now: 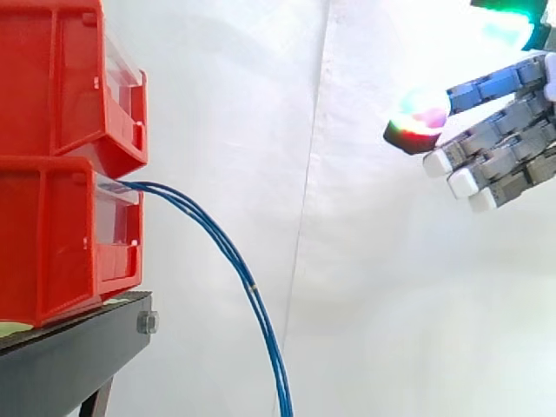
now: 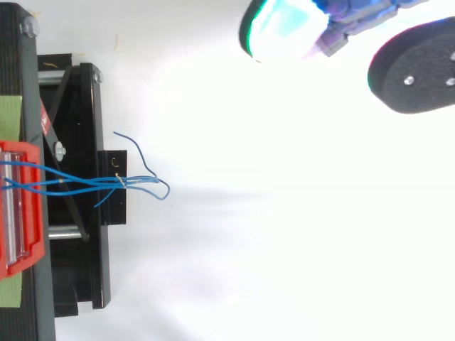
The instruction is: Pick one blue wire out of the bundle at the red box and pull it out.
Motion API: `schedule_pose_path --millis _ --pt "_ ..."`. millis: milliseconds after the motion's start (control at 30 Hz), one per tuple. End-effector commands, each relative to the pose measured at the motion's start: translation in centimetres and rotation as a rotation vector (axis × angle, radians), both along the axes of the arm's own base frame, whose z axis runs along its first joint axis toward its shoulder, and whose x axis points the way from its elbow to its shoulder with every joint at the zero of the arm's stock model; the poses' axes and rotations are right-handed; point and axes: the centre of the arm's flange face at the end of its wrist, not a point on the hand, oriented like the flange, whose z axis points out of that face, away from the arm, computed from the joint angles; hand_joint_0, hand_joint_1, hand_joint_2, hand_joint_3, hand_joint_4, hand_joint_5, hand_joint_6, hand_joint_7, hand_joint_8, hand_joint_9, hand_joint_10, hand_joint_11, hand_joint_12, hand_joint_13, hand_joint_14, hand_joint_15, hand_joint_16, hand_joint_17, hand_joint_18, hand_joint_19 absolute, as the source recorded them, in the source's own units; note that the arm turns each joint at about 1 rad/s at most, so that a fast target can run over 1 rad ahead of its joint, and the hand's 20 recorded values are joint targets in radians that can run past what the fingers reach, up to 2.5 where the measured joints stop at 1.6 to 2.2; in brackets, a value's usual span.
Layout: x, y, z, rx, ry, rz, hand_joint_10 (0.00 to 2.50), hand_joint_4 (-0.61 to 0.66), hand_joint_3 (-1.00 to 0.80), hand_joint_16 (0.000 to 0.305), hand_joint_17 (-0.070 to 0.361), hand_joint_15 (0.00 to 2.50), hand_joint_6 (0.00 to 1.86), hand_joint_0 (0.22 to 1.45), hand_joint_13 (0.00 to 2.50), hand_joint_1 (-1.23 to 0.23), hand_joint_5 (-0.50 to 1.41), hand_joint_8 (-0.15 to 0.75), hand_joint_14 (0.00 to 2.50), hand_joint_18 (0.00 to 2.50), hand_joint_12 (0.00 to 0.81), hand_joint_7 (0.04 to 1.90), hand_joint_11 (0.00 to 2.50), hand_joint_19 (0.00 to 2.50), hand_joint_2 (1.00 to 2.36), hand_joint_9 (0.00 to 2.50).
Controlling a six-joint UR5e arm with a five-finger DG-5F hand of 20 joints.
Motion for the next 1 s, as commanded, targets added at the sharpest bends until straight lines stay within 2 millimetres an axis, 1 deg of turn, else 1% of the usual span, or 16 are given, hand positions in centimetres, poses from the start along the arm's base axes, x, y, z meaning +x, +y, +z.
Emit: schedule_pose_path --millis 0,100,133,267,433,500,600,633,800,833,900,933,967 --pt "0.4 0.0 -0.4 -0.026 -0.004 -0.014 0.0 0.33 -0.49 0.05 0.112 0.26 0.5 0.52 0.67 -0.56 -0.18 0.295 0.01 0.54 0.396 0.81 0.14 0.28 1.0 0.64" --pt "0.9 0.0 -1.4 -0.039 0.009 -0.027 0.0 0.33 -0.49 0.05 0.113 0.27 0.5 0.52 0.67 -0.56 -0.18 0.297 0.01 0.55 0.396 0.8 0.15 0.28 1.0 0.65" --pt "1.5 0.2 -2.5 -0.036 0.01 -0.024 0.0 0.33 -0.49 0.05 0.112 0.27 0.5 0.52 0.67 -0.56 -0.18 0.297 0.01 0.55 0.396 0.8 0.14 0.28 1.0 0.65" --pt "2.5 0.3 -3.0 -0.036 -0.033 -0.028 0.0 0.34 -0.49 0.05 0.112 0.27 0.5 0.53 0.68 -0.56 -0.18 0.297 0.01 0.55 0.396 0.8 0.15 0.29 1.0 0.64" --pt "2.5 0.5 -3.0 -0.053 -0.024 -0.027 0.0 0.34 -0.49 0.05 0.112 0.27 0.5 0.53 0.68 -0.56 -0.17 0.298 0.01 0.55 0.395 0.81 0.15 0.29 1.0 0.64" --pt "2.7 0.6 -3.8 -0.051 -0.01 -0.023 0.0 0.35 -0.49 0.05 0.112 0.27 0.5 0.53 0.68 -0.56 -0.17 0.299 0.01 0.55 0.397 0.81 0.15 0.29 1.0 0.65" --pt "2.9 0.7 -4.3 -0.051 -0.005 -0.019 0.0 0.35 -0.49 0.05 0.112 0.28 0.5 0.53 0.68 -0.56 -0.17 0.301 0.01 0.55 0.398 0.81 0.15 0.29 1.0 0.65" --pt "3.1 0.8 -4.8 -0.052 -0.002 -0.018 0.0 0.35 -0.49 0.05 0.112 0.28 0.5 0.53 0.68 -0.56 -0.17 0.299 0.01 0.55 0.397 0.81 0.15 0.29 1.0 0.65" --pt "3.6 1.2 -5.1 -0.051 -0.016 -0.017 0.0 0.36 -0.49 0.05 0.112 0.28 0.5 0.53 0.68 -0.56 -0.17 0.299 0.01 0.55 0.398 0.81 0.15 0.3 1.0 0.65" --pt "3.7 1.2 -5.7 -0.05 -0.007 -0.017 0.0 0.36 -0.49 0.05 0.112 0.28 0.5 0.53 0.69 -0.56 -0.17 0.299 0.01 0.55 0.398 0.82 0.15 0.3 1.0 0.65" --pt "3.8 1.3 -6.0 -0.05 -0.006 -0.012 0.0 0.36 -0.49 0.05 0.112 0.28 0.5 0.53 0.69 -0.56 -0.17 0.3 0.01 0.55 0.398 0.81 0.15 0.3 1.0 0.65" --pt "4.2 1.4 -6.7 -0.049 -0.005 -0.011 0.0 0.36 -0.49 0.05 0.112 0.28 0.5 0.53 0.68 -0.56 -0.17 0.3 0.01 0.55 0.398 0.81 0.15 0.3 1.0 0.65" --pt "4.3 1.5 -6.9 -0.047 -0.007 -0.009 0.0 0.36 -0.49 0.05 0.112 0.28 0.5 0.53 0.69 -0.56 -0.16 0.299 0.01 0.55 0.399 0.82 0.15 0.3 1.0 0.65"
